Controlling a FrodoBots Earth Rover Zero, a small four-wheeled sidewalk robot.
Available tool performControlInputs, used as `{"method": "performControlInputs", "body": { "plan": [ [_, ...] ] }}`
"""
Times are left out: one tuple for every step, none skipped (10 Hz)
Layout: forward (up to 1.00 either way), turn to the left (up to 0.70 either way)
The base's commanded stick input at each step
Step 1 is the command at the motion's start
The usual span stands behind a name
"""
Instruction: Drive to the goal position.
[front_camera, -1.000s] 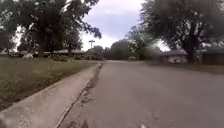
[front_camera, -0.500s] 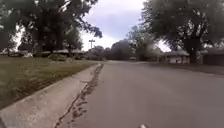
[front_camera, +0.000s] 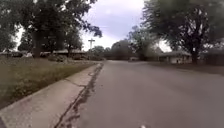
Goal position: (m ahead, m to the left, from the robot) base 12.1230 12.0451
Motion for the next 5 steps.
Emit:
{"method": "performControlInputs", "body": {
  "plan": [
    [0.7,0.0],
    [0.7,0.0],
    [0.7,0.0],
    [0.7,0.0],
    [0.7,0.0]
  ]
}}
